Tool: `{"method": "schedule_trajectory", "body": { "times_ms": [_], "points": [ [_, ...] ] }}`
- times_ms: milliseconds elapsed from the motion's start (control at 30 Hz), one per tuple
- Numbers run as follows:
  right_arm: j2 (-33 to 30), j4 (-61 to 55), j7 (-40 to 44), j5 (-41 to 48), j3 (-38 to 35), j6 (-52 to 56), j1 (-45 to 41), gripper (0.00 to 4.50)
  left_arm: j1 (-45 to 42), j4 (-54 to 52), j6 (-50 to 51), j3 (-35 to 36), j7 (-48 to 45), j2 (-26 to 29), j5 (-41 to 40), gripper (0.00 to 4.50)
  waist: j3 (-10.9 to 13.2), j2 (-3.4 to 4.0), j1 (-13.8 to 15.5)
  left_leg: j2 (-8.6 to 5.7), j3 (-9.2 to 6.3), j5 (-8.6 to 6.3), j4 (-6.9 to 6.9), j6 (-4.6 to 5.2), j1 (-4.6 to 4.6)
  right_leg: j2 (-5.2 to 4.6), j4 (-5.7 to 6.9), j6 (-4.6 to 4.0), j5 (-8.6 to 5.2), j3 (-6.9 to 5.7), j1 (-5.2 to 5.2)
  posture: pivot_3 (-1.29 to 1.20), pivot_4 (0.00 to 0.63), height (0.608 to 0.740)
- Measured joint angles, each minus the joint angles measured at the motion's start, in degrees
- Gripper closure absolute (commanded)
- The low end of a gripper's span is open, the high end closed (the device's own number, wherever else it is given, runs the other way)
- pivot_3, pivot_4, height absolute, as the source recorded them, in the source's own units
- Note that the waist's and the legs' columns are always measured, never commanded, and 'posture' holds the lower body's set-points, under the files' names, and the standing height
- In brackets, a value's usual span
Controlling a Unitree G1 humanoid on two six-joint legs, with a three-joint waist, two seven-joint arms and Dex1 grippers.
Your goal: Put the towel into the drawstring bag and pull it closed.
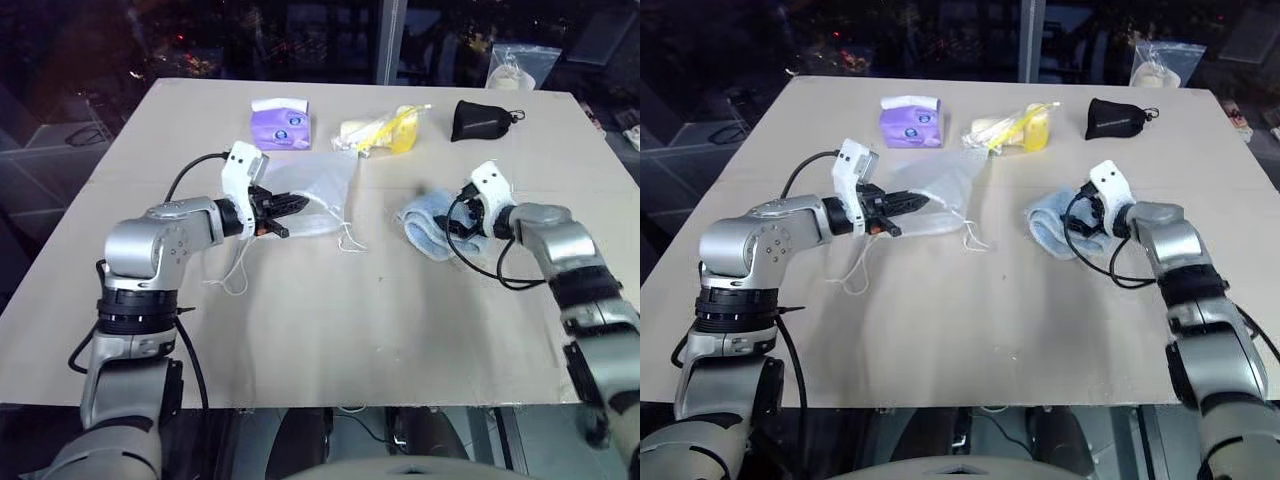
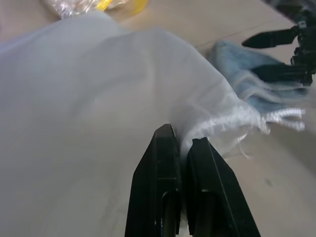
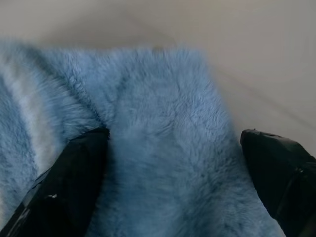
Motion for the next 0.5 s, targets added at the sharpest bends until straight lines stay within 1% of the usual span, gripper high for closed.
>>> {"method": "schedule_trajectory", "body": {
  "times_ms": [33,133,200,267,367,400,433,467,500],
  "points": [
    [0.23,2.04,0.64,-0.64,0.52,-1.10,-1.12,0.00,-0.04,0.02,0.11,0.01,0.46,-0.16,0.04,4.35,-0.02,-0.03,0.01,0.03,-0.02,-0.01,-0.01,-0.01,0.00,0.01,0.01,0.01,-0.01,-0.02,0.00,0.00,0.150,0.740],
    [1.47,12.92,3.43,-4.23,2.46,-7.11,-6.26,0.00,-0.10,-0.31,0.66,0.24,2.58,-1.67,-0.11,4.35,-0.05,-0.05,-0.04,0.00,-0.01,-0.01,-0.04,-0.02,0.15,-0.02,0.00,0.00,0.00,0.03,0.14,0.00,0.150,0.740],
    [1.84,16.75,4.29,-5.68,2.47,-9.37,-7.64,0.54,-0.07,-0.66,1.31,0.39,3.41,-2.07,-0.27,4.50,-0.06,-0.08,0.10,0.00,-0.05,-0.01,0.05,-0.01,0.27,-0.06,0.00,-0.01,0.00,-0.04,0.34,0.00,0.150,0.740],
    [2.37,18.79,6.35,-6.05,1.96,-10.59,-8.02,1.33,-0.08,-1.60,1.90,2.11,4.76,-2.83,-0.78,4.50,-0.07,-0.08,0.23,0.01,-0.11,-0.01,0.18,-0.01,0.31,-0.10,0.02,-0.02,0.00,-0.03,0.46,0.00,0.150,0.740],
    [2.56,17.74,10.05,-5.69,0.46,-10.62,-6.68,2.81,-0.50,-3.28,4.26,2.64,6.99,-3.15,-1.12,4.50,-0.08,-0.08,0.24,-0.01,-0.24,-0.01,0.28,0.00,0.36,-0.15,0.05,-0.01,0.01,0.04,0.56,0.00,0.150,0.740],
    [2.40,15.54,11.74,-5.02,-0.38,-10.50,-5.22,3.34,-0.92,-3.84,5.57,2.55,7.60,-3.19,-1.22,4.50,-0.08,-0.08,0.20,-0.01,-0.28,-0.01,0.28,0.00,0.36,-0.15,0.05,-0.01,0.02,0.05,0.56,0.00,0.150,0.740],
    [2.27,14.17,12.49,-4.68,-0.79,-10.38,-4.35,3.71,-1.16,-4.06,6.29,2.54,7.76,-3.22,-1.37,4.50,-0.08,-0.08,0.16,-0.02,-0.30,-0.01,0.26,0.00,0.36,-0.15,0.05,0.00,0.02,0.07,0.55,0.00,0.150,0.740],
    [1.86,10.63,13.83,-3.78,-1.88,-9.86,-2.15,4.22,-1.86,-4.18,7.75,2.54,7.83,-3.40,-2.03,4.50,-0.08,-0.08,0.17,-0.01,-0.39,-0.01,0.25,-0.01,0.33,-0.15,0.06,0.01,0.02,0.01,0.54,0.00,0.150,0.740],
    [1.62,5.80,14.92,-2.14,-3.41,-9.23,0.96,4.48,-2.44,-4.37,9.33,2.51,7.69,-3.50,-2.90,4.50,-0.08,-0.08,0.21,0.00,-0.47,-0.01,0.24,-0.01,0.27,-0.12,0.07,0.01,0.02,-0.04,0.48,0.00,0.150,0.740]
  ]
}}
